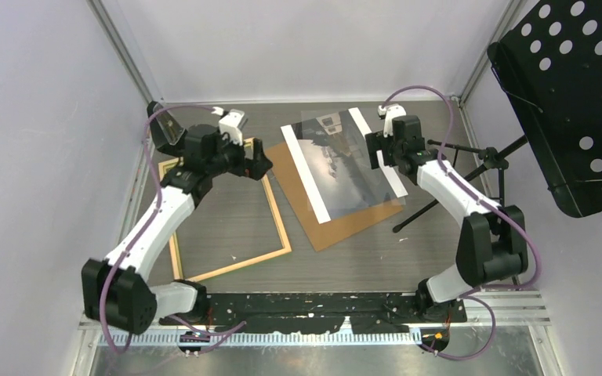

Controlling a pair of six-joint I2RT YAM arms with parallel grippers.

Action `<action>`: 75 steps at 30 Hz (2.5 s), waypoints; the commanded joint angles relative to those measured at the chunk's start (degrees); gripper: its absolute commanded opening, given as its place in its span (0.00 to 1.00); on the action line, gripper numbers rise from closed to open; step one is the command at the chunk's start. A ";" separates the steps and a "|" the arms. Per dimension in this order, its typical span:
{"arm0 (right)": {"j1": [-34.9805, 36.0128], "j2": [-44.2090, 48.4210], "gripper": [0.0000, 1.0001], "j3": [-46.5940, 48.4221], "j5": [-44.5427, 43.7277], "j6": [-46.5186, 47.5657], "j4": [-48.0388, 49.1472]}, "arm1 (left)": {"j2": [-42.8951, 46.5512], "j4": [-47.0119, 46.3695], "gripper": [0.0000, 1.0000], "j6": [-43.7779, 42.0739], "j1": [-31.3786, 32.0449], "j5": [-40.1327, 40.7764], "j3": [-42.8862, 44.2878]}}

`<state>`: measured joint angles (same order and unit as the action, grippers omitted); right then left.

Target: Put the photo into the frame

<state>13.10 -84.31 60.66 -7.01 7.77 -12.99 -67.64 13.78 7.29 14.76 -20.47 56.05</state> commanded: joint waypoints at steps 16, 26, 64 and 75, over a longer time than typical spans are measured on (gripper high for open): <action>-6.75 -24.25 0.96 24.26 -0.40 -9.27 -8.76 | -42.14 7.62 0.99 13.63 10.40 -1.32 33.44; -9.55 -32.44 0.97 29.09 3.67 -10.30 -10.99 | -50.65 10.97 0.99 16.95 13.01 -0.54 39.25; -14.26 -40.24 1.00 33.90 18.77 -13.59 -16.98 | -54.79 13.94 0.99 24.41 16.07 -2.09 36.90; -15.88 -41.16 0.95 33.88 23.93 -12.68 -18.15 | -56.68 13.12 0.99 25.67 16.54 -4.67 36.43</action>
<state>-2.26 -123.42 93.36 13.54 -4.91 -28.60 -123.15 27.64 32.08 30.81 -22.79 93.06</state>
